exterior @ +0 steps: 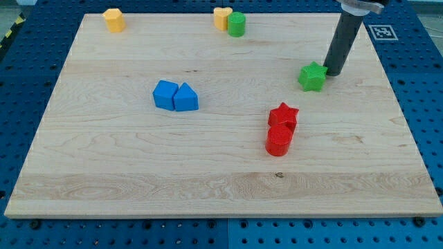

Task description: Place the green star diagonally bottom right to the green circle

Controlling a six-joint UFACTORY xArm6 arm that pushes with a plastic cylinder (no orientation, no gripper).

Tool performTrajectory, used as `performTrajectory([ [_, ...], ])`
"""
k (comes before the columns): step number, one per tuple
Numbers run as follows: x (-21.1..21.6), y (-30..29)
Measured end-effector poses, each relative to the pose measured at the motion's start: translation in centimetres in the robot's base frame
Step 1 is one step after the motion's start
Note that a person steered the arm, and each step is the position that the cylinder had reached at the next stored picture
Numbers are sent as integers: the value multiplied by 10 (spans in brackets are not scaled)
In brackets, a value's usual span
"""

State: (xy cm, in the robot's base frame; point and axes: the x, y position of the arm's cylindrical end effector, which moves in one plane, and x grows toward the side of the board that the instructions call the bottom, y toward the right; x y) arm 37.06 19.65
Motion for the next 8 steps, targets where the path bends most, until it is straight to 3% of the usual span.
performTrajectory([
  [2, 46, 0],
  [3, 48, -12],
  [5, 1, -63],
  [8, -8, -102],
])
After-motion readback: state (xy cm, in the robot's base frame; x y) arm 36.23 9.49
